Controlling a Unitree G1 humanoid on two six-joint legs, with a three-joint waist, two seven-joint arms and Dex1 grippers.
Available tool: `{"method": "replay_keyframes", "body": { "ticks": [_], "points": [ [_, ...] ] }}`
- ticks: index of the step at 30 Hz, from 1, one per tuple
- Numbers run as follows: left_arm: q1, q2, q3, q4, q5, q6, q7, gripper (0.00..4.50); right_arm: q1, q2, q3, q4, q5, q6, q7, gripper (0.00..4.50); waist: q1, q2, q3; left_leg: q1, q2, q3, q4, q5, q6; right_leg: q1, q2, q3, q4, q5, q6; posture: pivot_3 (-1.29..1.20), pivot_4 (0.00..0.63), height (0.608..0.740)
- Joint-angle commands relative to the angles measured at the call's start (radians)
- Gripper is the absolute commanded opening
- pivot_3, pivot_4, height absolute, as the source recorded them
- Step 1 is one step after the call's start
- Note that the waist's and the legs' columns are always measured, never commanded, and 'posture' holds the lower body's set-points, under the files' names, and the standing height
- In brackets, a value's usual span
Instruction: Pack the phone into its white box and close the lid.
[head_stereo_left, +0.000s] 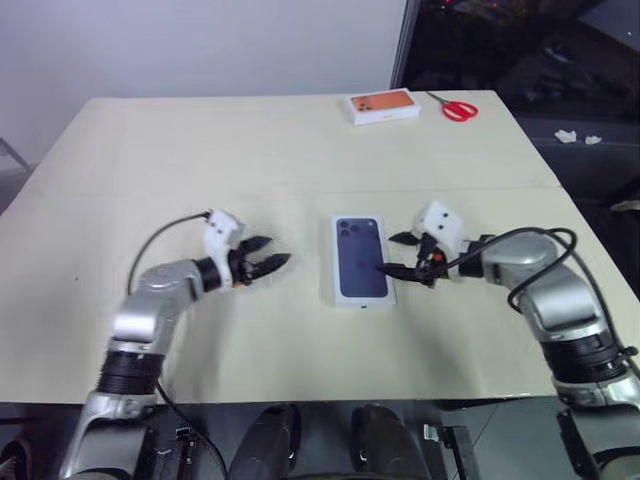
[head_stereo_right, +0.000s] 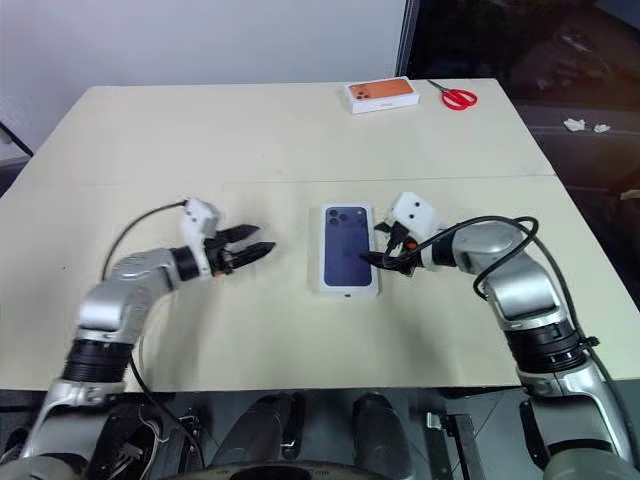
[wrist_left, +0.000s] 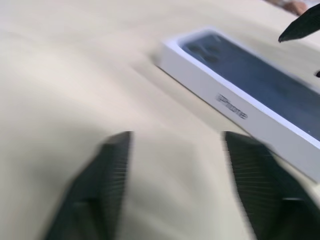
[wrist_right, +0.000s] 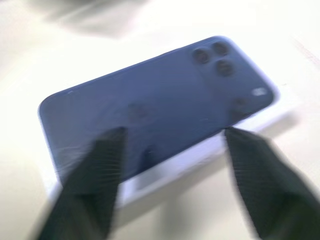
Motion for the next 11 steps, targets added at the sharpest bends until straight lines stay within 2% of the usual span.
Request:
{"method": "replay_keyframes", "body": {
  "ticks": [1, 5, 11],
  "points": [
    [0.060, 0.084, 0.131, -0.063, -0.087, -0.006, -0.064, 4.48, 0.002, -0.057, -0.089, -0.014, 0.086, -0.003, 0.065, 4.50, 0.000, 0.000, 0.000, 0.000, 0.000, 0.000, 0.000, 0.000, 0.000, 0.000, 0.000, 0.000, 0.000, 0.000, 0.000, 0.00, 0.150, 0.740],
    [0.169, 0.183, 0.192, -0.071, -0.082, -0.047, -0.117, 4.48, 0.064, -0.146, -0.115, 0.012, 0.083, -0.110, 0.134, 4.50, 0.001, 0.000, 0.001, 0.000, 0.000, 0.000, -0.001, 0.000, 0.000, 0.000, 0.000, 0.000, -0.001, 0.000, 0.000, 0.00, 0.150, 0.740],
    [0.270, 0.272, 0.266, -0.045, -0.050, -0.113, -0.128, 4.48, 0.056, -0.176, -0.186, 0.187, 0.110, -0.223, 0.171, 4.50, 0.000, 0.000, 0.001, 0.000, 0.001, 0.000, 0.000, 0.000, 0.000, 0.001, -0.001, 0.000, -0.001, 0.000, 0.000, 0.00, 0.150, 0.740]
  ]
}}
